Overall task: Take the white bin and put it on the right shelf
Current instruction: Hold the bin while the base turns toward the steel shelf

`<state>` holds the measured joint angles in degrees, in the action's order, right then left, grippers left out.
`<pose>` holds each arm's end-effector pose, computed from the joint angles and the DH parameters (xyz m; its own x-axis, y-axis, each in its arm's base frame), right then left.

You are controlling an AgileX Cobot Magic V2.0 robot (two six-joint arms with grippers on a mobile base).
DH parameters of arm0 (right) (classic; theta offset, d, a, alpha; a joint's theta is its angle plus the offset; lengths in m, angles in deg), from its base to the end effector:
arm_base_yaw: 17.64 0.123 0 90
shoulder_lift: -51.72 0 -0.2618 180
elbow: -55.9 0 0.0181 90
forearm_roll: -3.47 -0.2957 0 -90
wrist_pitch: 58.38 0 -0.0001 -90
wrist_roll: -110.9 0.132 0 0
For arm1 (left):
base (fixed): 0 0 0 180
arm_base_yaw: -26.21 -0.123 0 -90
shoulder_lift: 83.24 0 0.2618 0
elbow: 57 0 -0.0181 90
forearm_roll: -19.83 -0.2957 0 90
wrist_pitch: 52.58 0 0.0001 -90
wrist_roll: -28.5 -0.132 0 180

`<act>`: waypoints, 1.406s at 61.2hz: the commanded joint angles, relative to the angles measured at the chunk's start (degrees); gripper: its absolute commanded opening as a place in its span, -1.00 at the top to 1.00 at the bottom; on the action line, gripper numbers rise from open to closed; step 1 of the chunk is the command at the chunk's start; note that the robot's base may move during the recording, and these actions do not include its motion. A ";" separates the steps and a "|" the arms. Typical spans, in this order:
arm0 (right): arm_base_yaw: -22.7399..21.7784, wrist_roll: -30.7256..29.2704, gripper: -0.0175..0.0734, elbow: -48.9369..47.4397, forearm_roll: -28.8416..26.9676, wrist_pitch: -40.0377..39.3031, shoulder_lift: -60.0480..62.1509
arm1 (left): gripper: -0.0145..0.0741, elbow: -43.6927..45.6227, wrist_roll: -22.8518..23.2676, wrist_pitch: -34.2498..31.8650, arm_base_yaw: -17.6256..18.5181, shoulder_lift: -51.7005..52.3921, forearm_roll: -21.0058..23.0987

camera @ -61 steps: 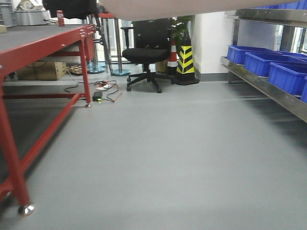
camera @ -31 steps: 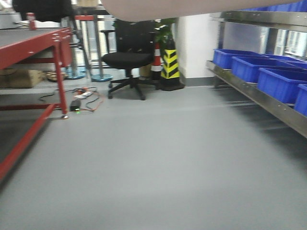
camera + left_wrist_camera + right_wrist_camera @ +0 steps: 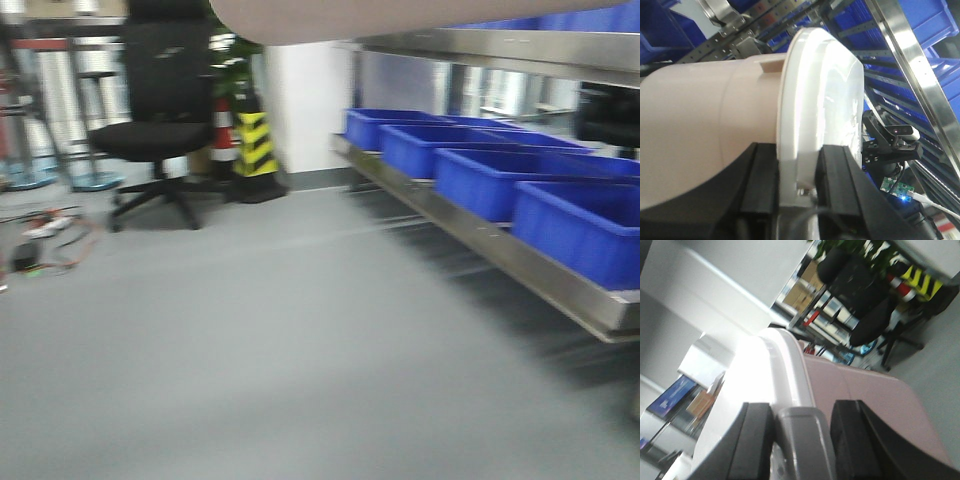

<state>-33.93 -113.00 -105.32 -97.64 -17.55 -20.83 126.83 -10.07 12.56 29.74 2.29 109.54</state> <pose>0.3287 -0.0078 0.3983 -0.2773 0.7776 -0.5643 -0.3116 0.4828 0.8185 0.3636 -0.1425 0.3976 -0.7350 -0.2808 -0.6172 0.5723 0.2313 -0.7868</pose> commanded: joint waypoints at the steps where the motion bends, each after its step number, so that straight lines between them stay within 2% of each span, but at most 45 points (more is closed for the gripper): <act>1: 1.15 0.13 0.49 -2.56 -7.25 7.02 1.78 | 0.96 2.01 -2.84 10.55 1.79 2.67 2.96; 86: 1.15 0.13 0.49 -2.50 -7.25 6.79 1.78 | 0.96 2.01 -2.84 10.55 1.79 2.67 2.96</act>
<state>-33.93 -113.00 -105.32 -97.74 -17.80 -20.83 126.83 -10.07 12.66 29.74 2.29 109.54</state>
